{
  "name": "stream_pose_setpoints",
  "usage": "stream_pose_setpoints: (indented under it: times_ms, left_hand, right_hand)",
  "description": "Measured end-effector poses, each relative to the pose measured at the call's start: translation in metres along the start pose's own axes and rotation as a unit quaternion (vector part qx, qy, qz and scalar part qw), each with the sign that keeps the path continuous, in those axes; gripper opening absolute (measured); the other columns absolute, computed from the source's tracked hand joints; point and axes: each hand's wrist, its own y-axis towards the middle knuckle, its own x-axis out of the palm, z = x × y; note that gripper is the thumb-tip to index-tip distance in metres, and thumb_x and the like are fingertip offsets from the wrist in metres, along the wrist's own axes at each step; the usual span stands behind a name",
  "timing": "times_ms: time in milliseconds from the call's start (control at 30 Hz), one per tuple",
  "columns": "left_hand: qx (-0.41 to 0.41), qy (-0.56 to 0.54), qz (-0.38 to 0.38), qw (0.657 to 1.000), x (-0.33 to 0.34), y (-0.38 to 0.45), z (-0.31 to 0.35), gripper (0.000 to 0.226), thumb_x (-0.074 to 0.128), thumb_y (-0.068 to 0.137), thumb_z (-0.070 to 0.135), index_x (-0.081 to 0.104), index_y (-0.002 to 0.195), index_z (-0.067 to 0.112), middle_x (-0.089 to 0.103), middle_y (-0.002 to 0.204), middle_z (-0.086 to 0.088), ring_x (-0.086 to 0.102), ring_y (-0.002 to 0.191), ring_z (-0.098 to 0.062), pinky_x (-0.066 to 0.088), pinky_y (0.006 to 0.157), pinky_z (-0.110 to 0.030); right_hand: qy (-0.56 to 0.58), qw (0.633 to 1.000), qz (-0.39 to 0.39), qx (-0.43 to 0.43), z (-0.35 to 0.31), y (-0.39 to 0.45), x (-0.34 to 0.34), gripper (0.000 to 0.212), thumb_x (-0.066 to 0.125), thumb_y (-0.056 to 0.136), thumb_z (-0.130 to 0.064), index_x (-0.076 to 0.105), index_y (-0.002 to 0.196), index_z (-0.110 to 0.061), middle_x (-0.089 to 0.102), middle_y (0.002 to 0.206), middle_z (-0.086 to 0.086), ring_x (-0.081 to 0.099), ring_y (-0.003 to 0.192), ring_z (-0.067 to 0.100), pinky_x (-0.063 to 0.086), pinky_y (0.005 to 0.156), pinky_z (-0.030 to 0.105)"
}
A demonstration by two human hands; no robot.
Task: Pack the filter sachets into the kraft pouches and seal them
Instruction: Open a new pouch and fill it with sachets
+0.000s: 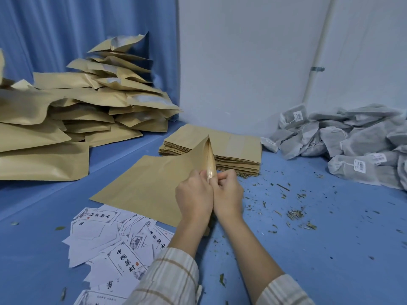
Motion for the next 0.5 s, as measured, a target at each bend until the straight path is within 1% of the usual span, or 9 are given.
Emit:
stream_pose_setpoints:
  times_ms: [100, 167, 200, 300, 333, 367, 433, 467, 500]
  left_hand:
    - [-0.019, -0.032, 0.026, 0.999, 0.000, 0.000, -0.002, 0.030, 0.048, 0.096, 0.021, 0.063, 0.085, -0.003, 0.066, 0.079, -0.023, 0.061, 0.077, -0.038, 0.035, 0.066, -0.038]
    - [-0.039, -0.068, 0.051, 0.996, -0.001, 0.001, -0.002, 0.027, 0.051, 0.096, 0.019, 0.065, 0.088, -0.002, 0.067, 0.081, -0.022, 0.061, 0.078, -0.038, 0.033, 0.069, -0.037]
    - [-0.038, -0.075, 0.056, 0.995, -0.002, 0.001, -0.002, 0.026, 0.051, 0.096, 0.021, 0.065, 0.090, -0.001, 0.068, 0.081, -0.022, 0.061, 0.079, -0.038, 0.034, 0.070, -0.037]
    - [-0.014, -0.035, 0.042, 0.998, -0.004, 0.001, -0.001, 0.030, 0.047, 0.098, 0.027, 0.065, 0.094, 0.003, 0.068, 0.080, -0.021, 0.062, 0.078, -0.039, 0.041, 0.068, -0.039]
    - [0.003, -0.008, 0.034, 0.999, -0.005, 0.001, 0.000, 0.031, 0.046, 0.099, 0.027, 0.065, 0.094, 0.004, 0.067, 0.078, -0.022, 0.062, 0.075, -0.039, 0.041, 0.065, -0.039]
    - [0.024, 0.022, 0.024, 0.999, -0.005, 0.002, 0.000, 0.031, 0.045, 0.099, 0.027, 0.066, 0.092, 0.005, 0.067, 0.076, -0.021, 0.062, 0.072, -0.039, 0.041, 0.061, -0.037]
    - [0.073, 0.062, 0.010, 0.995, -0.009, 0.000, 0.005, 0.024, 0.053, 0.094, 0.018, 0.067, 0.081, 0.004, 0.065, 0.067, -0.019, 0.062, 0.061, -0.036, 0.039, 0.054, -0.032]
    - [0.097, 0.072, 0.016, 0.993, -0.010, 0.000, 0.007, 0.019, 0.062, 0.087, 0.011, 0.066, 0.070, 0.004, 0.062, 0.059, -0.017, 0.060, 0.051, -0.033, 0.038, 0.048, -0.029]
    - [0.124, 0.089, 0.033, 0.988, -0.011, -0.001, 0.009, 0.020, 0.071, 0.077, 0.006, 0.063, 0.059, 0.004, 0.057, 0.050, -0.014, 0.055, 0.040, -0.029, 0.036, 0.042, -0.026]
  right_hand:
    - [0.023, 0.999, 0.034, 0.028, 0.001, -0.002, 0.002, 0.025, 0.055, 0.088, -0.019, 0.040, 0.069, -0.025, 0.051, 0.059, -0.007, 0.045, 0.050, 0.001, 0.035, 0.047, 0.006]
    - [0.047, 0.995, 0.059, 0.060, 0.002, -0.001, 0.002, 0.023, 0.052, 0.088, -0.015, 0.040, 0.070, -0.025, 0.051, 0.060, -0.006, 0.046, 0.052, 0.002, 0.035, 0.047, 0.005]
    - [0.057, 0.995, 0.057, 0.057, 0.002, -0.001, 0.002, 0.023, 0.051, 0.089, -0.015, 0.040, 0.071, -0.025, 0.051, 0.059, -0.006, 0.047, 0.051, 0.002, 0.035, 0.047, 0.005]
    - [0.069, 0.997, 0.024, 0.003, -0.001, -0.004, 0.006, 0.018, 0.051, 0.092, -0.016, 0.041, 0.083, -0.028, 0.053, 0.054, -0.006, 0.050, 0.048, -0.005, 0.036, 0.047, 0.006]
    - [0.070, 0.997, 0.018, -0.022, -0.002, -0.005, 0.006, 0.018, 0.052, 0.092, -0.016, 0.041, 0.090, -0.030, 0.056, 0.056, -0.005, 0.051, 0.050, -0.004, 0.036, 0.048, 0.006]
    - [0.051, 0.997, 0.010, -0.049, -0.003, -0.005, 0.005, 0.020, 0.053, 0.092, -0.017, 0.042, 0.098, -0.032, 0.061, 0.065, -0.005, 0.053, 0.055, -0.003, 0.037, 0.050, 0.006]
    - [0.031, 0.997, -0.013, -0.075, -0.002, -0.002, 0.004, 0.020, 0.057, 0.089, -0.021, 0.050, 0.104, -0.032, 0.063, 0.087, -0.009, 0.054, 0.072, -0.002, 0.038, 0.060, 0.007]
    - [0.051, 0.997, -0.006, -0.064, -0.002, 0.001, 0.003, 0.018, 0.059, 0.086, -0.027, 0.054, 0.100, -0.035, 0.062, 0.092, -0.013, 0.054, 0.075, -0.001, 0.039, 0.063, 0.011]
    - [0.082, 0.996, 0.004, -0.038, -0.006, 0.002, 0.001, 0.012, 0.060, 0.082, -0.035, 0.054, 0.091, -0.041, 0.059, 0.089, -0.019, 0.053, 0.074, -0.002, 0.039, 0.065, 0.016]
